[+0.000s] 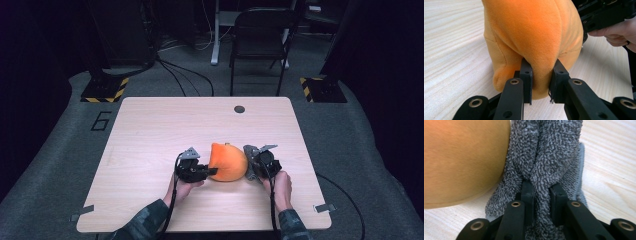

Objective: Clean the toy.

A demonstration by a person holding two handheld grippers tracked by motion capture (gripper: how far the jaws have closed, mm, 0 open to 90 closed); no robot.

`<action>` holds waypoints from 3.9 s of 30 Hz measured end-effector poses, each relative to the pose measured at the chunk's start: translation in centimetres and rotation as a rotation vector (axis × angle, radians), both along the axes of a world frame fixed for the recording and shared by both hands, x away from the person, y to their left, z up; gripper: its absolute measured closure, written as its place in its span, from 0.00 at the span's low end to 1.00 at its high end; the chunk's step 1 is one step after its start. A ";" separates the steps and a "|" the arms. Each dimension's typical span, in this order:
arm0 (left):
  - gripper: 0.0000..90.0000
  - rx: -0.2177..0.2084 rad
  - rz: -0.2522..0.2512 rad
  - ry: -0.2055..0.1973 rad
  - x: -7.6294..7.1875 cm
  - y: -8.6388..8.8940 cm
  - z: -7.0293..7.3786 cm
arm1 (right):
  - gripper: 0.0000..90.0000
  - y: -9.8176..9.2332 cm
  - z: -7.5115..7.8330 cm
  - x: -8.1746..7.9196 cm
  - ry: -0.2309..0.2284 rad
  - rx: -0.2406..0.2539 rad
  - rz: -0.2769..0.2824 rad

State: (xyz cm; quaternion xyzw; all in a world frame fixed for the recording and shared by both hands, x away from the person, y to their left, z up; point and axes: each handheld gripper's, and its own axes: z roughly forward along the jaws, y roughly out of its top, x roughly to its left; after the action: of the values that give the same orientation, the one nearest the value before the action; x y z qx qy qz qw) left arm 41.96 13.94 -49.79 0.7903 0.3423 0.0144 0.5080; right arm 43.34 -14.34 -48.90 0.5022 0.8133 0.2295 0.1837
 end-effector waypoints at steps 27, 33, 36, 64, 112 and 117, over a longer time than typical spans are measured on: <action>0.72 -0.003 -0.027 -0.014 0.5 0.2 -0.3 | 0.87 3.6 5.1 -2.8 -0.146 0.068 0.129; 0.48 0.009 -0.058 -0.094 0.5 0.8 -0.1 | 0.87 3.4 4.9 -2.6 -0.147 0.062 0.120; 0.35 0.033 -0.080 -0.122 0.4 1.2 0.0 | 0.87 3.2 4.9 -2.5 -0.137 0.079 0.114; 0.47 0.202 -0.166 -0.288 1.0 0.4 -1.9 | 0.87 3.4 4.9 -2.5 -0.140 0.061 0.111; 0.86 -0.112 -0.060 -0.180 -1.6 0.9 4.0 | 0.86 -5.3 7.2 -2.5 -0.186 0.093 -0.125; 0.86 -0.118 -0.011 -0.069 -1.0 1.0 3.2 | 0.86 -3.5 9.1 -3.4 -0.233 0.086 -0.070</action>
State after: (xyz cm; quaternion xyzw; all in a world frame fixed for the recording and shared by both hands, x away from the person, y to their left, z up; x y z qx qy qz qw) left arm 40.94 14.92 -46.58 0.7599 0.3206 0.0187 0.5651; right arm 39.92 -17.81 -39.77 0.5076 0.7577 0.3144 0.2633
